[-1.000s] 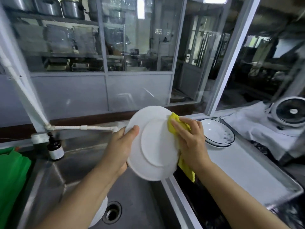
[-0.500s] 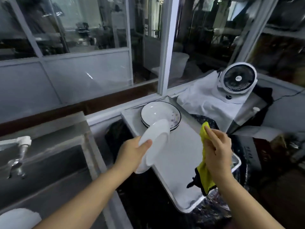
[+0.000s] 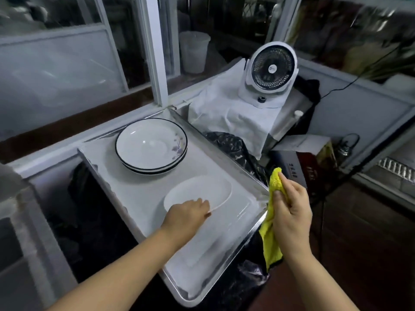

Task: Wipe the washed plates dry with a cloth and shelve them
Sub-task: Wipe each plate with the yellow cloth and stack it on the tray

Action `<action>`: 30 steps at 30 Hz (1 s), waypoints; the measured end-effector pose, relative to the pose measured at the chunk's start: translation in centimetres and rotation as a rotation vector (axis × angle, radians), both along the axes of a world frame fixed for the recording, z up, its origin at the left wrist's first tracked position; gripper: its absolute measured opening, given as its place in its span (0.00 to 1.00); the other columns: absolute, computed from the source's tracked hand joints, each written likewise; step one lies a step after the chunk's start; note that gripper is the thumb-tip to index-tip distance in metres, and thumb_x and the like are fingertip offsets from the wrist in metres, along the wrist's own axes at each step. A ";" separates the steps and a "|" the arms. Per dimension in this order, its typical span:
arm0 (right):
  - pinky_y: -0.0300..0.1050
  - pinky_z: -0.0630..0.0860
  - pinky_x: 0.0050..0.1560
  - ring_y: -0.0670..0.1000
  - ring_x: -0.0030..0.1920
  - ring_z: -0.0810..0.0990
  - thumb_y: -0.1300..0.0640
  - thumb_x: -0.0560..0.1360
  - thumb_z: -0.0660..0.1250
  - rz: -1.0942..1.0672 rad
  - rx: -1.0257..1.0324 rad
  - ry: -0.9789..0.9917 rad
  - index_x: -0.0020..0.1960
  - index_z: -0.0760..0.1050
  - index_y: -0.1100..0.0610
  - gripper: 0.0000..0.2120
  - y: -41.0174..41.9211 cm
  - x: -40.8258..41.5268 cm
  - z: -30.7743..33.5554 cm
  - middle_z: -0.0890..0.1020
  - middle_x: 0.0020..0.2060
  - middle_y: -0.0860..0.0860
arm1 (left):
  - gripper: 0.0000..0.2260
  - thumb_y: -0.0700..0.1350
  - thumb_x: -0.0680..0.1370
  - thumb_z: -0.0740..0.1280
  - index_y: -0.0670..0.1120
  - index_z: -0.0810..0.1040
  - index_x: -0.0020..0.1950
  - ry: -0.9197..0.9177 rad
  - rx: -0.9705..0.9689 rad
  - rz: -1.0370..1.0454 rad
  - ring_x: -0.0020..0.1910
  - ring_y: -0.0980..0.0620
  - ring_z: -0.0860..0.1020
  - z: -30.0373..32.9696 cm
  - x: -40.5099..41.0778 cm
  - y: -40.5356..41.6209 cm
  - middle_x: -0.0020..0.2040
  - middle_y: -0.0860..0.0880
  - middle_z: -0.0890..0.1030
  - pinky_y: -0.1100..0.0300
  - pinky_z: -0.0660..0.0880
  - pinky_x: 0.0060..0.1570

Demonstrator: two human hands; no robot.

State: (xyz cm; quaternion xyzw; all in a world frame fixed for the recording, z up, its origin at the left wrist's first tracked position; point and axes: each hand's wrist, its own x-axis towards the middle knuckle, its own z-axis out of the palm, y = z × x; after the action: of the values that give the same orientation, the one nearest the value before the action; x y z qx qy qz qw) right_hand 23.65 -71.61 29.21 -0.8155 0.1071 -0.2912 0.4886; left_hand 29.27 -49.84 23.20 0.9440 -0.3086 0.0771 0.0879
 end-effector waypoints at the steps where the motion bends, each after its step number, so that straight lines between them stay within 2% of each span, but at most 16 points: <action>1: 0.36 0.68 0.61 0.47 0.58 0.73 0.67 0.77 0.64 -0.005 0.002 0.006 0.65 0.71 0.45 0.23 -0.2 0.0 -0.2 0.73 0.53 0.39 | 0.10 0.49 0.72 0.58 0.47 0.72 0.50 -0.037 0.014 -0.018 0.27 0.52 0.77 -1.0 0.3 -0.3 0.34 0.51 0.80 0.64 0.66 0.18; 4: 0.29 0.66 0.59 0.44 0.57 0.73 0.67 0.77 0.64 -0.010 0.020 0.016 0.66 0.71 0.47 0.23 -0.5 0.0 -0.6 0.73 0.52 0.40 | 0.14 0.41 0.68 0.64 0.44 0.71 0.52 -0.117 0.061 -0.055 0.33 0.50 0.80 -3.3 0.6 -0.8 0.41 0.48 0.83 0.62 0.70 0.23; 6: 0.32 0.66 0.60 0.43 0.57 0.73 0.67 0.77 0.64 0.006 0.051 0.034 0.65 0.71 0.45 0.23 -0.5 0.2 -0.7 0.73 0.52 0.39 | 0.18 0.37 0.64 0.66 0.43 0.71 0.53 -0.124 0.111 -0.074 0.38 0.48 0.82 -4.6 0.4 -1.1 0.45 0.46 0.84 0.61 0.74 0.29; 8: 0.36 0.66 0.61 0.43 0.57 0.73 0.67 0.77 0.64 0.016 0.070 0.046 0.65 0.71 0.43 0.23 -0.4 0.3 -0.8 0.74 0.52 0.39 | 0.25 0.37 0.57 0.72 0.42 0.73 0.53 -0.055 0.173 -0.075 0.41 0.47 0.83 -5.5 0.1 -1.3 0.46 0.45 0.84 0.59 0.76 0.32; 11: 0.36 0.67 0.61 0.43 0.57 0.73 0.67 0.77 0.64 0.015 0.075 0.052 0.64 0.70 0.42 0.24 -0.3 0.6 -1.1 0.73 0.52 0.38 | 0.29 0.43 0.48 0.81 0.44 0.83 0.48 0.041 0.222 -0.047 0.43 0.47 0.84 -6.3 -0.2 -1.5 0.46 0.45 0.85 0.58 0.79 0.35; 13: 0.35 0.67 0.62 0.44 0.58 0.73 0.67 0.77 0.65 0.023 0.070 0.048 0.64 0.70 0.41 0.25 -0.1 0.8 -1.3 0.73 0.53 0.39 | 0.29 0.48 0.48 0.83 0.45 0.84 0.47 0.124 0.232 -0.028 0.44 0.47 0.84 -6.6 -0.2 -1.5 0.47 0.46 0.85 0.57 0.79 0.36; 18: 0.42 0.67 0.62 0.49 0.58 0.73 0.68 0.76 0.65 0.064 0.042 0.035 0.66 0.71 0.45 0.25 0.9 1.2 -1.6 0.74 0.53 0.40 | 0.33 0.59 0.46 0.82 0.46 0.85 0.47 0.201 0.229 -0.033 0.45 0.48 0.84 -7.6 -0.1 -1.0 0.48 0.47 0.85 0.58 0.79 0.37; 20: 0.39 0.68 0.62 0.49 0.58 0.74 0.68 0.76 0.65 0.080 0.022 0.027 0.66 0.71 0.44 0.25 1.6 1.4 -1.5 0.74 0.53 0.41 | 0.34 0.62 0.45 0.81 0.46 0.85 0.46 0.216 0.242 -0.039 0.45 0.49 0.84 -6.5 -0.3 -1.1 0.48 0.47 0.85 0.59 0.79 0.37; 21: 0.37 0.68 0.61 0.48 0.58 0.73 0.69 0.76 0.65 0.093 0.023 0.023 0.65 0.71 0.44 0.25 2.0 1.5 -1.3 0.74 0.53 0.41 | 0.35 0.63 0.49 0.81 0.46 0.85 0.50 0.228 0.262 -0.047 0.49 0.49 0.83 -5.4 -0.5 -1.2 0.52 0.46 0.84 0.59 0.79 0.40; 22: 0.36 0.68 0.61 0.47 0.58 0.73 0.69 0.76 0.65 0.107 0.029 0.021 0.65 0.71 0.43 0.26 2.5 1.6 -1.1 0.74 0.53 0.41 | 0.35 0.63 0.57 0.78 0.44 0.81 0.57 0.267 0.262 -0.040 0.56 0.48 0.80 -3.9 -0.6 -1.0 0.59 0.44 0.80 0.59 0.78 0.47; 23: 0.35 0.68 0.61 0.45 0.58 0.73 0.69 0.76 0.65 0.121 0.035 0.020 0.64 0.71 0.43 0.26 2.9 1.7 -0.8 0.74 0.53 0.42 | 0.33 0.62 0.68 0.72 0.44 0.75 0.66 0.282 0.252 0.007 0.65 0.48 0.74 -3.1 -0.6 -0.6 0.68 0.44 0.74 0.57 0.74 0.56; 24: 0.34 0.67 0.60 0.43 0.57 0.72 0.69 0.76 0.65 0.133 0.035 0.017 0.64 0.71 0.43 0.26 3.5 1.8 -0.5 0.74 0.53 0.42 | 0.30 0.60 0.75 0.65 0.44 0.69 0.71 0.234 0.244 0.051 0.68 0.47 0.70 -2.6 -0.8 0.0 0.72 0.45 0.69 0.55 0.70 0.60; 25: 0.31 0.66 0.59 0.40 0.56 0.72 0.70 0.76 0.65 0.147 0.030 0.011 0.64 0.71 0.44 0.26 4.0 1.9 -0.2 0.74 0.53 0.43 | 0.26 0.59 0.77 0.61 0.45 0.70 0.69 0.181 0.162 0.097 0.66 0.48 0.73 -1.9 -1.0 0.8 0.70 0.46 0.71 0.54 0.72 0.57; 27: 0.27 0.65 0.57 0.36 0.55 0.71 0.71 0.75 0.65 0.177 0.020 -0.014 0.65 0.71 0.46 0.25 5.4 2.4 0.3 0.74 0.52 0.43 | 0.21 0.57 0.74 0.58 0.46 0.82 0.54 0.165 -0.031 0.191 0.45 0.50 0.83 0.3 -1.6 3.1 0.53 0.49 0.83 0.58 0.80 0.37; 28: 0.27 0.66 0.57 0.36 0.54 0.71 0.71 0.75 0.65 0.192 0.021 -0.026 0.65 0.71 0.47 0.25 6.0 2.6 0.5 0.73 0.52 0.43 | 0.20 0.55 0.71 0.57 0.47 0.84 0.47 0.160 -0.102 0.200 0.37 0.51 0.83 0.7 -2.0 4.4 0.46 0.51 0.85 0.61 0.78 0.29; 30: 0.31 0.67 0.58 0.40 0.55 0.72 0.71 0.75 0.66 0.267 0.032 -0.049 0.64 0.72 0.46 0.25 8.6 3.1 1.1 0.73 0.52 0.43 | 0.18 0.53 0.69 0.58 0.49 0.85 0.45 0.061 -0.171 0.306 0.33 0.54 0.82 1.5 -3.3 8.2 0.41 0.54 0.85 0.65 0.76 0.26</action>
State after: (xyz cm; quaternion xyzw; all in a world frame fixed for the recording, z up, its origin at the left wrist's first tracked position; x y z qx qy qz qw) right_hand 26.80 -63.03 30.33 -0.8073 -0.0096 -0.2415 0.5384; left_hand 25.96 -41.60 24.69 0.9709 -0.1507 0.0870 0.1646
